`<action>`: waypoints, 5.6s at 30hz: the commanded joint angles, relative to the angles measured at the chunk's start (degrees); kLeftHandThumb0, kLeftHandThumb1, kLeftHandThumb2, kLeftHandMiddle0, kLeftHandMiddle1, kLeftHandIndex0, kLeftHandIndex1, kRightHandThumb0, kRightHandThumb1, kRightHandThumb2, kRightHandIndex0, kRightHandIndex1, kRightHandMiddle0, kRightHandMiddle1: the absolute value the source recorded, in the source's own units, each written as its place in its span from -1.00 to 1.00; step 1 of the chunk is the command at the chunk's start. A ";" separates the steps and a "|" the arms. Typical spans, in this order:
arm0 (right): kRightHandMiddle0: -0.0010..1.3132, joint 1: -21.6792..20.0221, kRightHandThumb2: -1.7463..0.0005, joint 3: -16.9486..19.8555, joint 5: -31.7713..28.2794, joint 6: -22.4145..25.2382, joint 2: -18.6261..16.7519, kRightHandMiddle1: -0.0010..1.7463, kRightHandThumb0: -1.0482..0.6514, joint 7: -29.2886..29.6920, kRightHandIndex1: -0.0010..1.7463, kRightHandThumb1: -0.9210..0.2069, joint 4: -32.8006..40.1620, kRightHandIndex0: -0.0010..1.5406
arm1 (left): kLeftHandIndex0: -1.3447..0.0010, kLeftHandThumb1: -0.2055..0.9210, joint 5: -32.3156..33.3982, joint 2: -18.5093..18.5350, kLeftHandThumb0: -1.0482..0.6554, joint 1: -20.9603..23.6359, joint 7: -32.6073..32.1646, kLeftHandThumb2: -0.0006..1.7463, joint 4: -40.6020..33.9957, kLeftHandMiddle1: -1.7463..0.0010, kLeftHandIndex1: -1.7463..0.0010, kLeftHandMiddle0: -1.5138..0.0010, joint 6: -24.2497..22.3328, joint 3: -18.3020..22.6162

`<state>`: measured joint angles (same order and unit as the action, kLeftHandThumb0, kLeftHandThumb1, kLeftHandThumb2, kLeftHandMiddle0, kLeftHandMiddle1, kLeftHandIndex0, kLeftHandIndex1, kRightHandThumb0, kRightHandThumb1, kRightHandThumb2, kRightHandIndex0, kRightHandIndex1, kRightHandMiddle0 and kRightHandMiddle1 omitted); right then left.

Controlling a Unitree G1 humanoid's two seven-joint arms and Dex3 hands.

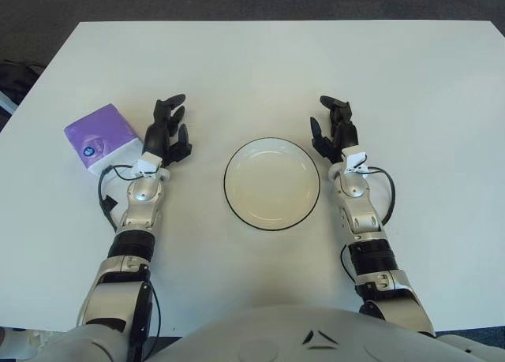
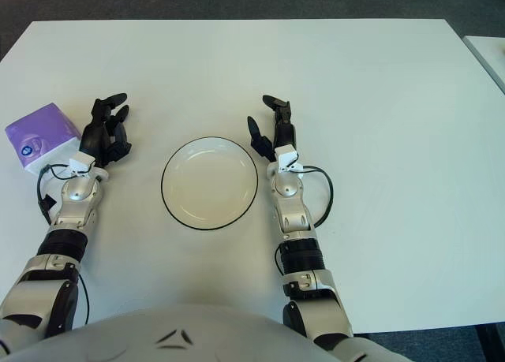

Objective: Put the tissue paper into the plate.

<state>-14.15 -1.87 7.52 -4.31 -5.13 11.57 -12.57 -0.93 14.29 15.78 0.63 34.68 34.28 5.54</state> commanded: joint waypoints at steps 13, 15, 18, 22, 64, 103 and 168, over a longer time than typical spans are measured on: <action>-1.00 2.00 0.43 -0.20 0.49 3.93 -0.51 0.03 -0.63 1.19 -0.81 -1.00 -4.78 -0.50 | 1.00 1.00 -7.14 -0.84 -0.54 -14.00 -0.14 0.05 -16.72 0.98 -0.04 0.45 0.33 -4.36; -1.00 1.75 0.43 -0.19 0.45 3.95 -0.49 0.03 -0.63 1.29 -0.81 -1.00 -5.17 -0.50 | 1.00 1.00 -7.70 -0.32 -0.55 -14.13 0.08 0.05 -18.36 0.98 -0.04 0.45 1.32 -4.53; -1.00 1.51 0.44 -0.19 0.35 3.87 -0.50 0.02 -0.62 1.37 -0.81 -1.00 -5.63 -0.50 | 1.00 1.00 -8.34 0.04 -0.56 -13.89 0.29 0.05 -19.42 0.98 -0.05 0.44 2.76 -4.79; -1.00 1.17 0.44 -0.15 0.18 3.52 -0.49 0.02 -0.63 1.39 -0.81 -1.00 -6.38 -0.50 | 1.00 1.00 -9.79 0.91 -0.58 -13.58 0.67 0.06 -20.53 0.98 -0.05 0.44 5.53 -5.50; -1.00 -2.15 0.46 1.45 -1.04 -0.20 -0.68 0.02 -0.64 1.44 -0.83 -1.00 -15.00 -0.49 | 1.00 1.00 -40.59 12.57 -0.57 -10.83 -6.58 -0.15 -46.97 0.99 -0.03 0.48 -7.71 12.80; -1.00 -4.88 0.43 3.02 -1.30 -2.49 0.47 -0.02 -0.64 0.38 -0.87 -1.00 -21.95 -0.53 | 1.00 1.00 -54.50 42.30 -0.67 -10.99 41.79 -0.11 -66.02 0.99 0.15 0.86 -28.45 10.82; -1.00 -7.28 0.56 4.97 -3.10 -3.61 2.41 0.04 -0.59 -1.98 -0.92 -1.00 -26.45 -0.50 | 1.00 1.00 -44.46 54.61 -0.90 5.33 44.87 -0.74 -39.26 1.00 0.04 0.98 -22.64 -6.01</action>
<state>-27.19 2.27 5.30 -12.62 -3.46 9.95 -32.53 -45.70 67.40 20.54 44.85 -4.45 11.40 -0.15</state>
